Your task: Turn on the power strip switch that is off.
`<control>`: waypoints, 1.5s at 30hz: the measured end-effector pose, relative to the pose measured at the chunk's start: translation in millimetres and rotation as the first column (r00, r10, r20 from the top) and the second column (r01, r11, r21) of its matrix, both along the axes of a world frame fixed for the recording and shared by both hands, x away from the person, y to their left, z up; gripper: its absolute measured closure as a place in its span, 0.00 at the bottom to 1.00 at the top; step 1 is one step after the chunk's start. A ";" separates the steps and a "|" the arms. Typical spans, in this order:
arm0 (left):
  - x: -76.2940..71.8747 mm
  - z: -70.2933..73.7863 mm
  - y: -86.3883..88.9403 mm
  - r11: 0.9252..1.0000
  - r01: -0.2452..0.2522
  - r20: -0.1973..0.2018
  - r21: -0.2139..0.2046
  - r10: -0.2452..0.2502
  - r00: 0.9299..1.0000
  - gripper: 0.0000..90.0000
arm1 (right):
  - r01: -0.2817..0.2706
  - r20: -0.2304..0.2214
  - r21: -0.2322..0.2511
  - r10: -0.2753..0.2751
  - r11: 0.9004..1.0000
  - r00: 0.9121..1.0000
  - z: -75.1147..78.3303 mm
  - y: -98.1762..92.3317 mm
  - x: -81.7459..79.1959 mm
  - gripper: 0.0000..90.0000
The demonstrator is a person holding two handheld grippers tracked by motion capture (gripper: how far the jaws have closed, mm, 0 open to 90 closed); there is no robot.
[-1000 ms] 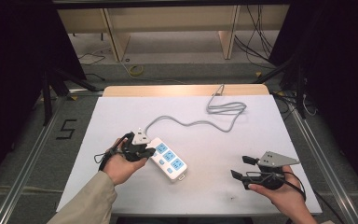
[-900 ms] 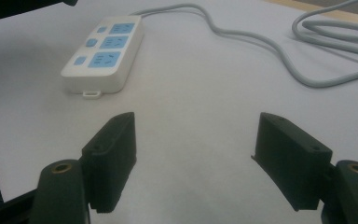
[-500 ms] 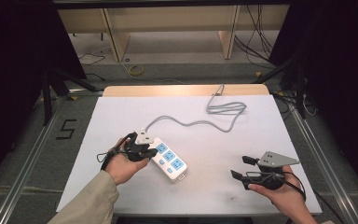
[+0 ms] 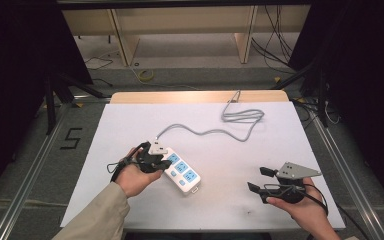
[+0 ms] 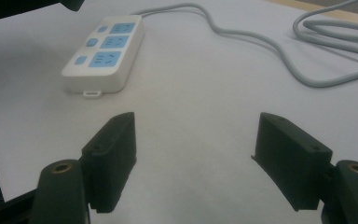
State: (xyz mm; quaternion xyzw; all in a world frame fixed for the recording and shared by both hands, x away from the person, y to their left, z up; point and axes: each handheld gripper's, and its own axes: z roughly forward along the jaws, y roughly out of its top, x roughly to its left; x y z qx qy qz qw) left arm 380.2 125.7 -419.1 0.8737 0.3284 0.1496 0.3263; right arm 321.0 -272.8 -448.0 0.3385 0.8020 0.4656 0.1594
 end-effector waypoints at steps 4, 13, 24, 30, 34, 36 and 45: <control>0.5 -0.2 -1.2 1.000 0.003 -0.002 0.003 -0.003 1.000 1.00 | 0.000 0.000 -0.001 0.000 1.000 1.000 -0.1 0.0 0.1 0.33; 1.8 -1.6 -4.0 1.000 0.006 -0.019 0.013 -0.005 1.000 1.00 | -0.001 0.000 -0.001 0.001 1.000 1.000 -0.4 0.2 0.1 0.33; 3.5 -0.8 -6.3 1.000 0.007 -0.029 0.025 -0.006 1.000 1.00 | -0.004 0.002 -0.003 0.004 1.000 1.000 -0.4 0.1 0.3 0.33; 5.3 -0.8 -7.2 0.999 0.005 -0.038 0.035 -0.004 0.999 1.00 | -0.002 0.000 -0.005 0.002 1.000 1.000 -0.4 0.1 0.2 0.33; 7.0 -2.2 -7.9 0.999 0.003 -0.051 0.047 -0.001 0.999 1.00 | -0.003 -0.001 -0.005 0.003 1.000 1.000 -0.5 0.2 0.3 0.33; 7.6 -2.7 -8.4 0.998 0.009 -0.056 0.055 -0.006 0.998 1.00 | -0.003 -0.001 -0.005 0.003 1.000 1.000 -0.4 0.2 0.3 0.33; 10.1 -6.0 -13.8 0.997 0.019 -0.076 0.078 -0.013 0.997 1.00 | -0.004 -0.001 -0.005 0.004 1.000 1.000 -0.4 0.1 0.2 0.33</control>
